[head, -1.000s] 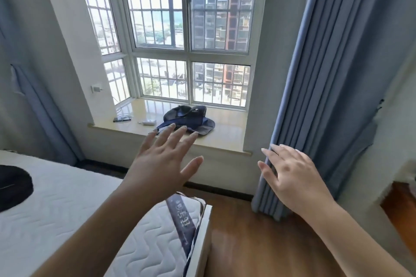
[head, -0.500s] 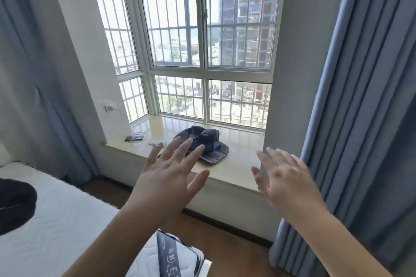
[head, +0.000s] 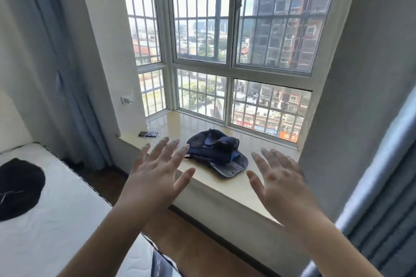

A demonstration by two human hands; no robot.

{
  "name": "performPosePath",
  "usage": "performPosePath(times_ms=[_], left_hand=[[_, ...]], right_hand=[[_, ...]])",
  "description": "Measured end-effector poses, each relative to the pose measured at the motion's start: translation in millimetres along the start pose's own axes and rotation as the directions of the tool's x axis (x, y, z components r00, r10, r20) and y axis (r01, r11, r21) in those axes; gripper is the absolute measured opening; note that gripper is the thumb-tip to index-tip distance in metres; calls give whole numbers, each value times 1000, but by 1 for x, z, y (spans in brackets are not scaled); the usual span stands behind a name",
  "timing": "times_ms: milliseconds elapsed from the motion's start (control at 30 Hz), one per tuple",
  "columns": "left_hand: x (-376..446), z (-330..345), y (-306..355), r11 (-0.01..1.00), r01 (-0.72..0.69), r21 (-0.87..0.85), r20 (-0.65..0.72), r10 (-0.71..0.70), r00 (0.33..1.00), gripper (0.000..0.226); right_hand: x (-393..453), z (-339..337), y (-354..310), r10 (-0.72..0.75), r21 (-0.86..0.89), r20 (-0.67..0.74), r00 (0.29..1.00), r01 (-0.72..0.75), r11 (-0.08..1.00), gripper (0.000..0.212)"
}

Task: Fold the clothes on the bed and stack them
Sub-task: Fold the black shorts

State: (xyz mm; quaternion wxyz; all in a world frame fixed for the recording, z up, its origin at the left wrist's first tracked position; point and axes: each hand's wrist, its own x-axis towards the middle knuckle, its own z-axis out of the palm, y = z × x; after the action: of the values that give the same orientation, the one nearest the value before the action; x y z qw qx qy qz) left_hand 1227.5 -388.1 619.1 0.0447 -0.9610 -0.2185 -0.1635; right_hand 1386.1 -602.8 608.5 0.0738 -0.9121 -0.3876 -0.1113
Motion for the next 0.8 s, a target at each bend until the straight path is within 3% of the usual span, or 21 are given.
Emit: performPosePath(times_ms=[233,467,800], left_hand=[[74,23,-31,998,64,-20,-4,-64,998,75],[111,57,-71,978,191,85,16,-193,981,72],[185,94,-89,852,486,194,-27,-491,871,74]], right_hand=[[103,19,-8,-65,-1,-26,998,65,998,59],[197,67,-33,-225,44,10,974,224,974,61],[343,127,-61,-541,208,-4,841,530,822,64]])
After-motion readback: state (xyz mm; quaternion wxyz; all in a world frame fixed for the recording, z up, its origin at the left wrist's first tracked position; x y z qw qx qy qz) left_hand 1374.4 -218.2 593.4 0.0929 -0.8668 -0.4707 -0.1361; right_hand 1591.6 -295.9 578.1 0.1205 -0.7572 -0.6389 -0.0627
